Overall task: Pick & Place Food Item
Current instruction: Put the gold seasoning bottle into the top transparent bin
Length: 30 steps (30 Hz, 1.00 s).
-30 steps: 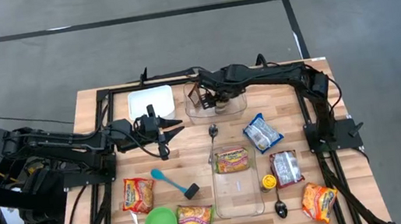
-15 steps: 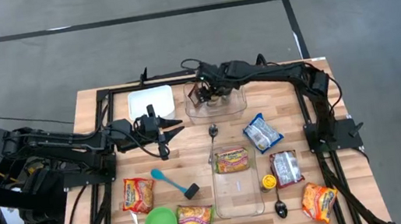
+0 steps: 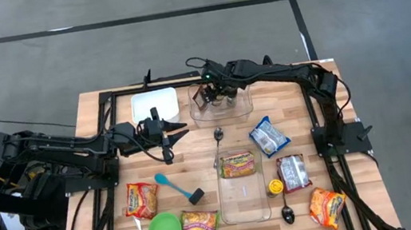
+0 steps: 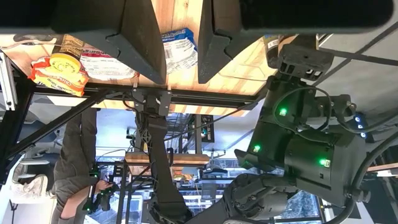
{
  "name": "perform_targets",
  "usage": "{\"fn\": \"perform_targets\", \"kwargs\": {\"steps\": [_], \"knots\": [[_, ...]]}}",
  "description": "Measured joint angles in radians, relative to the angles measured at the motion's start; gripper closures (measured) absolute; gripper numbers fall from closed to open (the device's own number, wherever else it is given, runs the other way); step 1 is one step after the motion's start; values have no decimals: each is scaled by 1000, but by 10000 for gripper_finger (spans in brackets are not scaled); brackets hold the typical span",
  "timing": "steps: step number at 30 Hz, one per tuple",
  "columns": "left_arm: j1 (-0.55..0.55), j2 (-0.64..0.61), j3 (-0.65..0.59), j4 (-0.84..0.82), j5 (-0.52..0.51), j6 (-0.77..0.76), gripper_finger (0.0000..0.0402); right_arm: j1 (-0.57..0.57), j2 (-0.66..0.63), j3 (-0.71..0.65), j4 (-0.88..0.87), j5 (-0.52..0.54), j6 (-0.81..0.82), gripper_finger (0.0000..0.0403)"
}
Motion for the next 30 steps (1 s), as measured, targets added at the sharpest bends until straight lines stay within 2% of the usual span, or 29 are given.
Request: {"fn": "perform_targets", "kwargs": {"steps": [8, 24, 30], "knots": [[0, 0, 0, 0, 0, 0, 314, 0, 1, 0, 5, 2, -68, 121], [0, 0, 0, 0, 0, 0, 314, 10, 2, 0, 26, -25, -494, 121], [0, 0, 0, 0, 0, 0, 314, 7, 13, 2, 35, -51, -544, 121]]}}
